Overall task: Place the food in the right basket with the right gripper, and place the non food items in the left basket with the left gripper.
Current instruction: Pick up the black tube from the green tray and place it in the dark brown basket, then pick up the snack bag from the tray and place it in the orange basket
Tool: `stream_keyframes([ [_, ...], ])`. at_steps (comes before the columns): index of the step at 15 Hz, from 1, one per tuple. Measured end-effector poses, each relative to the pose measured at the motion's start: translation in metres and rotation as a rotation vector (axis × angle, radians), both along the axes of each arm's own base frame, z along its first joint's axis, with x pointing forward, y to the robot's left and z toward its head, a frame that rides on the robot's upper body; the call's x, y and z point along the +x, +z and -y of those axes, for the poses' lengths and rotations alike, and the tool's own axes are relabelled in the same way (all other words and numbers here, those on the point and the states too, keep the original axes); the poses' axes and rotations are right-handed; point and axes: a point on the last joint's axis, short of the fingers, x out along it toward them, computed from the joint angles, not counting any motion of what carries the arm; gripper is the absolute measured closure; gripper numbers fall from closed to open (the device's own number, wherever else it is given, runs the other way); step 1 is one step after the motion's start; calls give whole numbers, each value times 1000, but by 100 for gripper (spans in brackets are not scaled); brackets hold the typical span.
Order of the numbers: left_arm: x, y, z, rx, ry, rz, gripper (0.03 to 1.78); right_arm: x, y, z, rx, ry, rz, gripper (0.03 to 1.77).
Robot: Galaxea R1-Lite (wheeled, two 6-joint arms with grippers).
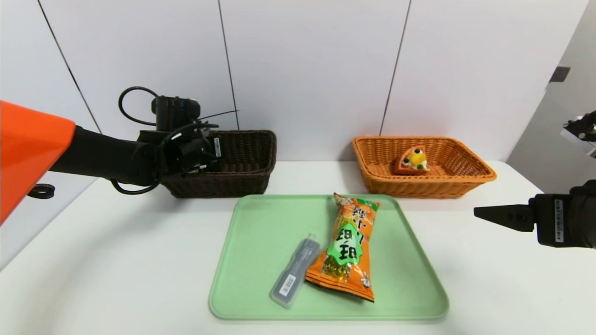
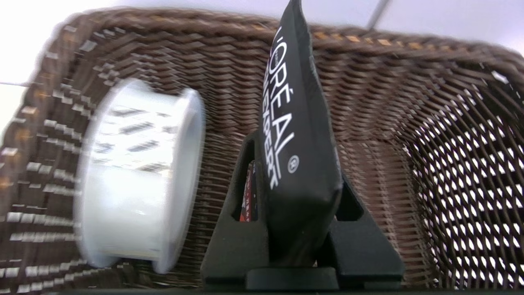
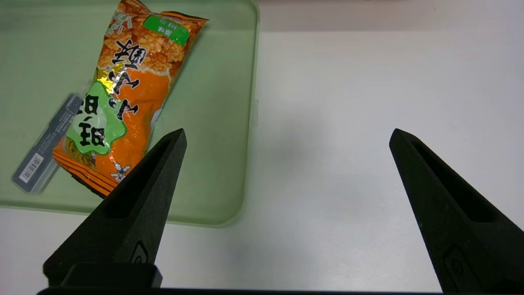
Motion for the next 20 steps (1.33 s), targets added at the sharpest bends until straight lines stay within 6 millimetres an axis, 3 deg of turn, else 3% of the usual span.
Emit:
stream_keyframes([
  [3,3,-6,-1,5,4,-13,102,0,0,0,1,-2,1,9],
  [7,5,-9,-1,10,6,-19,65,0,1,1,1,-4,2,9],
  [9,2,4,-1,20,6,14,52,0,0,1,2,-4,-2,9],
  [11,-9,34,-3,19,14,79,43,0,-1,1,3,-2,-6,9],
  [13,-30,69,-2,20,-2,121,36,0,-2,1,5,2,-8,9],
  [16,-79,112,7,17,-88,107,28,3,2,0,-1,10,-4,9],
  [20,-158,124,17,-26,-212,-141,21,17,37,-12,27,38,27,9],
])
